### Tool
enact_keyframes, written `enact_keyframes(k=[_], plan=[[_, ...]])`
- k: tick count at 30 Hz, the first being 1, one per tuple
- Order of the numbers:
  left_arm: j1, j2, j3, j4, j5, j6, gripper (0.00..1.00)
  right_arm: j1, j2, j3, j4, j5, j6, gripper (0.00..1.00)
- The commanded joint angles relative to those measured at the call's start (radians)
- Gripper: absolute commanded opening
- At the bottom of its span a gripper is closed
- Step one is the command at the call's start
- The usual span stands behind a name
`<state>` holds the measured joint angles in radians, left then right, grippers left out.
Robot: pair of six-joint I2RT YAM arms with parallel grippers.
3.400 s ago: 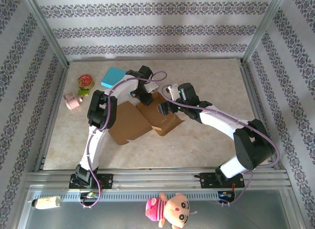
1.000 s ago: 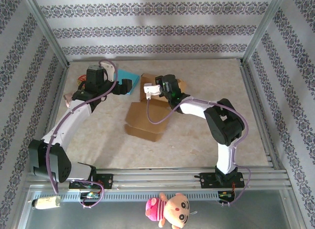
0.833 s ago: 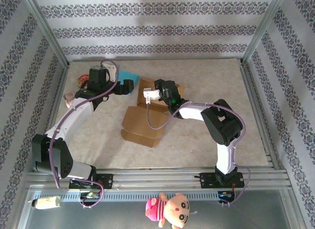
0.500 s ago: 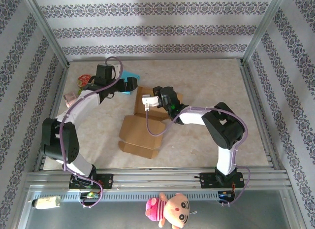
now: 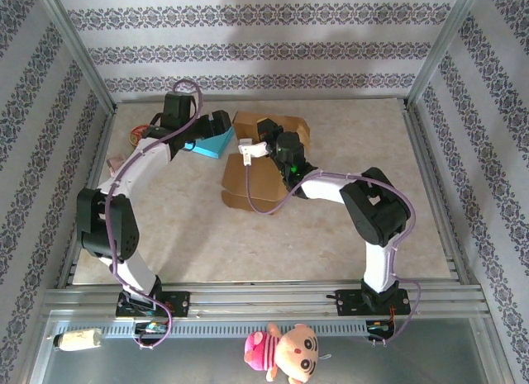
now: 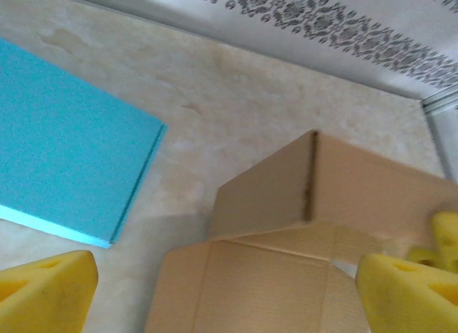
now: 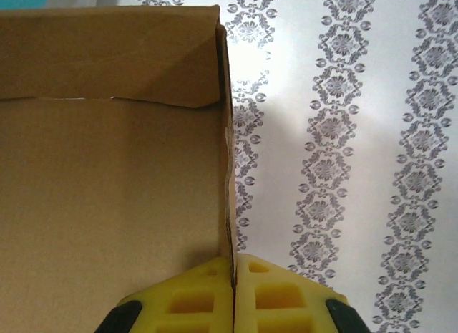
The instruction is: Fold the paper box
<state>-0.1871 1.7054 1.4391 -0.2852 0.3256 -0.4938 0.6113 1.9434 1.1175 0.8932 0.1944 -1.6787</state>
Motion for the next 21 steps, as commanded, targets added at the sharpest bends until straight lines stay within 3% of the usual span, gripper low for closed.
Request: enact_keyframes(k=[1,8,17,21], plan=[[0.015,0.08,0.087,-0.09,0.102,-0.079,0.93,0.01,0.065,-0.016,0.14,-0.016,-0.076,0.07],[0.014,0.19,0.116,-0.046,0.183,-0.108,0.94,0.012,0.148,-0.043,0.235,-0.031,-0.08,0.07],[0.014,0.282,0.111,0.172,0.301,-0.174,0.94,0.027,0.156,-0.077,0.247,-0.032,-0.061,0.08],[0.015,0.296,0.101,0.198,0.322,-0.189,0.84,0.027,0.157,-0.079,0.247,-0.031,-0.055,0.08]])
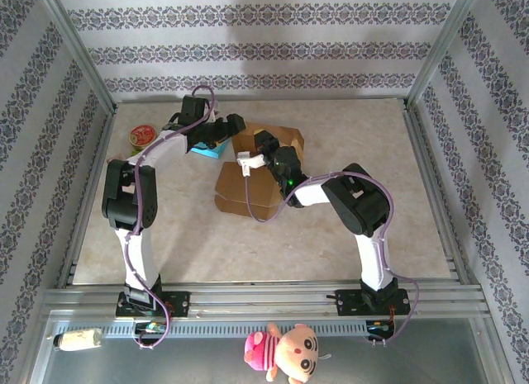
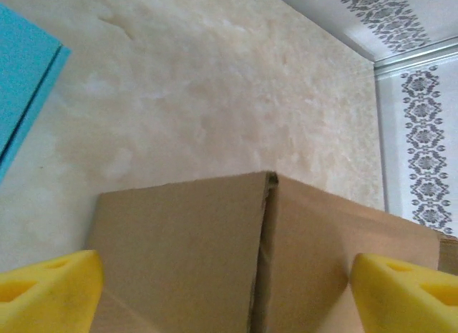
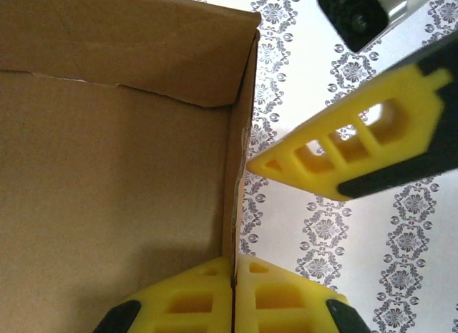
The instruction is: Fold the paper box
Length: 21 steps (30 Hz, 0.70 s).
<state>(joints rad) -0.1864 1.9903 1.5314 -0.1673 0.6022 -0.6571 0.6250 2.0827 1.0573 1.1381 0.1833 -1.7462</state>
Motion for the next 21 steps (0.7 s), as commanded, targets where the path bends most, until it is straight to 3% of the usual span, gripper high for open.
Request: enact_keyframes(k=[1,3,8,14,19,21], plan=[[0.013,0.011,-0.001,0.086,0.044,-0.026,0.79,0.014,0.019,-0.017,0.002,-0.022,0.014,0.08],[0.013,0.014,-0.016,0.096,0.048,-0.026,0.73,0.016,0.02,-0.017,-0.001,-0.025,0.018,0.1],[0.014,0.018,-0.044,0.12,0.059,-0.035,0.66,0.02,0.012,-0.02,0.002,-0.024,0.048,0.35],[0.014,0.01,-0.067,0.138,0.062,-0.038,0.53,0.029,-0.042,-0.051,-0.019,-0.008,0.156,0.51],[0.012,0.0,-0.091,0.152,0.056,-0.038,0.52,0.06,-0.124,-0.101,-0.027,0.029,0.304,0.71],[0.013,0.0,-0.095,0.153,0.059,-0.038,0.53,0.092,-0.176,-0.104,-0.066,0.107,0.429,0.79]])
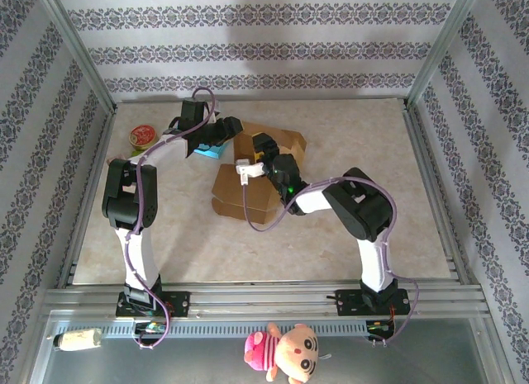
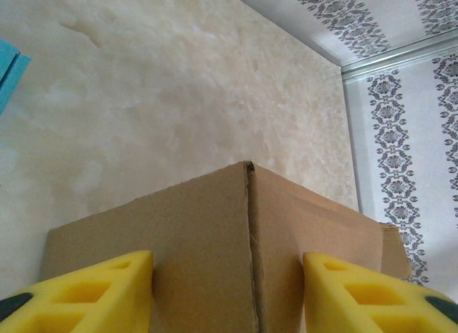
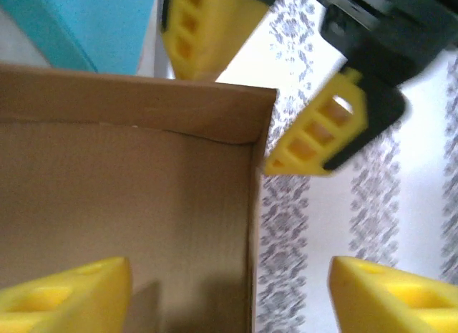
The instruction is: Fold the paper box
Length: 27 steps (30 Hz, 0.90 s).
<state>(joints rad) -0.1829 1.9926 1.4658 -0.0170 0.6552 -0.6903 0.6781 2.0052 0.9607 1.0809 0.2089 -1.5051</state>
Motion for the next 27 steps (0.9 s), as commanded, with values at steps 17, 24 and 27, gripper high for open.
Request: enact_keyframes(k=[17,24,27], plan=[[-0.011,-0.032,-0.008,-0.077,-0.054,0.085,0.54,-0.175,-0.34,0.574,-1.775,-0.236,2.171,0.82],[-0.016,-0.042,-0.016,-0.075,-0.055,0.087,0.54,-0.208,-0.241,0.638,-1.777,-0.235,2.331,0.86],[-0.017,-0.044,-0.016,-0.074,-0.054,0.088,0.54,-0.235,-0.214,0.619,-1.701,-0.253,2.346,0.91]])
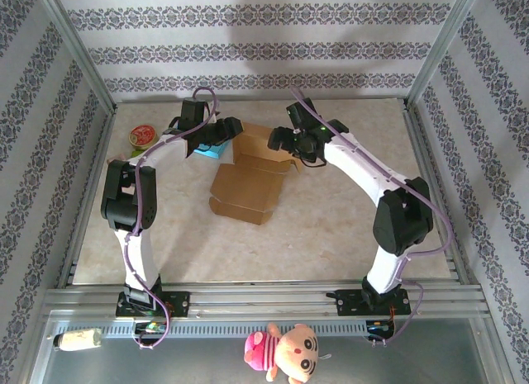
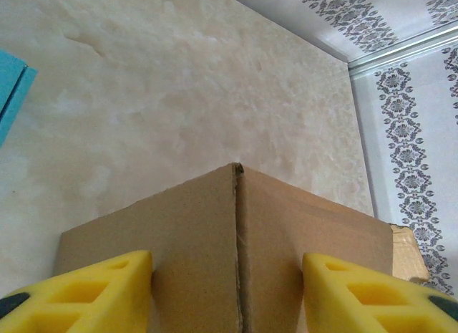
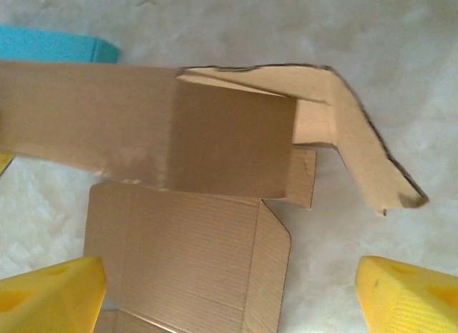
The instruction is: Fold the paper box
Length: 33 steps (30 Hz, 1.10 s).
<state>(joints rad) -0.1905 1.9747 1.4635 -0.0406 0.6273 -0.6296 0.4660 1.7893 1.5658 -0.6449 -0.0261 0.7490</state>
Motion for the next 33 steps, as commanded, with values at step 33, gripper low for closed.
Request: enact_keyframes(k=[33], plan=[[-0.026,-0.017,0.014,-0.06,-0.016,0.043,0.55,-0.05,0.114,-0.061,0.407,-0.134,0.17,0.81]])
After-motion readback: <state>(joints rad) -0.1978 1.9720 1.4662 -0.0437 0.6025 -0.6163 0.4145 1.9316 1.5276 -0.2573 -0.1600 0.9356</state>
